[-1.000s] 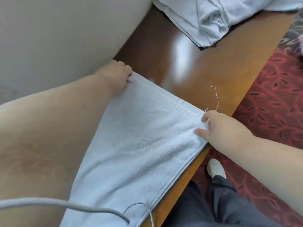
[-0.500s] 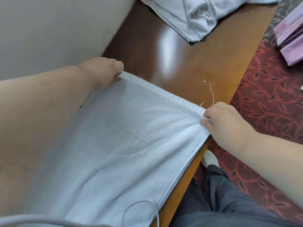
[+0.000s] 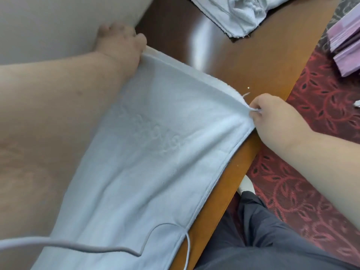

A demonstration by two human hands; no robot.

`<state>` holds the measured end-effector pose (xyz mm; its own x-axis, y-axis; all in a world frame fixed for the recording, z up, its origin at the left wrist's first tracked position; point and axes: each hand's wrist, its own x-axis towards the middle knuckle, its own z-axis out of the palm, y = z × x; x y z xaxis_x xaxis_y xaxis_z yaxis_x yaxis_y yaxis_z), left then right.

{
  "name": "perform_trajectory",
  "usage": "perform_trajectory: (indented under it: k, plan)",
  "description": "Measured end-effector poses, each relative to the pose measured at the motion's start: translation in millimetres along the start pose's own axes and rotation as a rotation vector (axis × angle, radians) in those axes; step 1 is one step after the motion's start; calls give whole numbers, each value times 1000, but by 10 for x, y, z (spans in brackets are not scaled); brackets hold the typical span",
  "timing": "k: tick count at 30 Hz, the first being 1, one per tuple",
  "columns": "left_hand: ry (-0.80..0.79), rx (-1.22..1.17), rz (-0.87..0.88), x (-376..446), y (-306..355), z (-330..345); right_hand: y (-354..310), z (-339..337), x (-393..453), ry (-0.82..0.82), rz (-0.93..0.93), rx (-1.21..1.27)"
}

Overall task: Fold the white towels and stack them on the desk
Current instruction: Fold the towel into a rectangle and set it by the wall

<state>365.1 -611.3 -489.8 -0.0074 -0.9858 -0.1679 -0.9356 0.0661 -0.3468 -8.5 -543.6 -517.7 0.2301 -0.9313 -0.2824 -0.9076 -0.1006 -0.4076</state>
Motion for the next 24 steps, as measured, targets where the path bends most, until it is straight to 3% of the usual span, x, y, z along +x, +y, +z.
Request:
perform_trajectory:
  k: [2,5,7,10,12,15,24]
  plan:
    - [35,-134,-166,-196,145,10,22,4,58,-12,53,35]
    - [130,-389,-262,-725,505,-15,-61,10,48,110,44,-18]
    - [182,-570,-301,-1231,793,-30,-221,0,-70,142,-161,-80]
    - [136,-746,-381,-2067,1268,-71,-452,70,-279,-113,-586,-145]
    - [21,-761,-438,-2538,1573,-52,-501,150,-430,-358,-820,-234]
    - [-125,-730,-525,-3149,1930,53,-460,274,-590,-522,-1021,-422]
    - [-291,-568,-754,-4229,2460,107,-504,410,-554,-453,-1143,-547]
